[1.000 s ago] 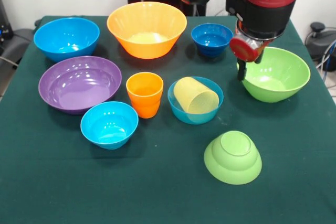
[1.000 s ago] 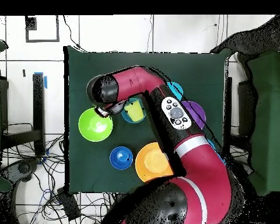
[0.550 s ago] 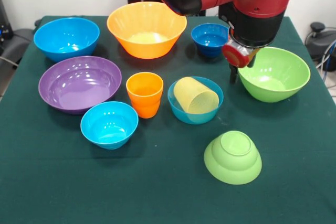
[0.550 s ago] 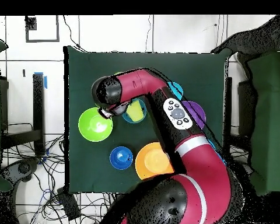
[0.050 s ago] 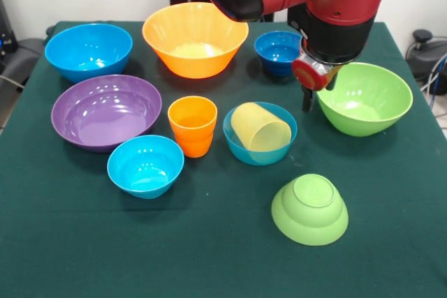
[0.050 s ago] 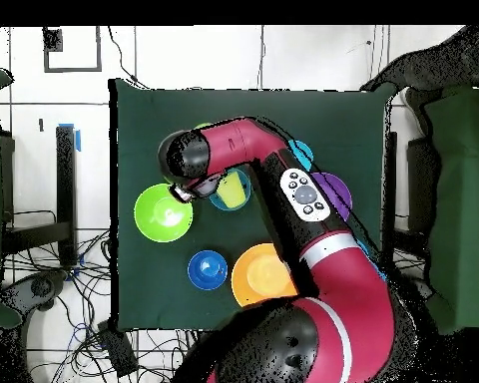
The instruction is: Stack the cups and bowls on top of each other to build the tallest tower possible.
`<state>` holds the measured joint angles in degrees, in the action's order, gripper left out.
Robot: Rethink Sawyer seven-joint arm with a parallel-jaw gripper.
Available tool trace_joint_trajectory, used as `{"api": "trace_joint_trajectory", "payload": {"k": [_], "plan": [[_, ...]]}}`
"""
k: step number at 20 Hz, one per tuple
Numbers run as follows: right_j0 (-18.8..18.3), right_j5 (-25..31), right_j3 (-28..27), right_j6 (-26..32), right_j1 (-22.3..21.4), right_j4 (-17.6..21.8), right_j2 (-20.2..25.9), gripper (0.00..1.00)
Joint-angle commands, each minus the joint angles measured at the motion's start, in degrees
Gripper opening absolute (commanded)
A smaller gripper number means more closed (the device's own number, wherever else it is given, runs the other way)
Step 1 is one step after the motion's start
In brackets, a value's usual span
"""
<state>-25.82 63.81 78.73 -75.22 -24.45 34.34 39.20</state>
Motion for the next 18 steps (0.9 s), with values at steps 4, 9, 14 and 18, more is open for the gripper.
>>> {"api": "trace_joint_trajectory", "payload": {"k": [4,9,14,18], "plan": [[5.06,5.11,-10.95,5.58,5.21,1.83,-1.74,1.00],[5.87,7.20,-14.25,7.60,6.63,1.49,-1.87,1.00],[5.78,9.08,-16.90,8.96,8.17,0.96,-2.02,1.00],[6.22,12.04,-20.69,10.12,10.30,0.84,-1.97,1.00]]}}
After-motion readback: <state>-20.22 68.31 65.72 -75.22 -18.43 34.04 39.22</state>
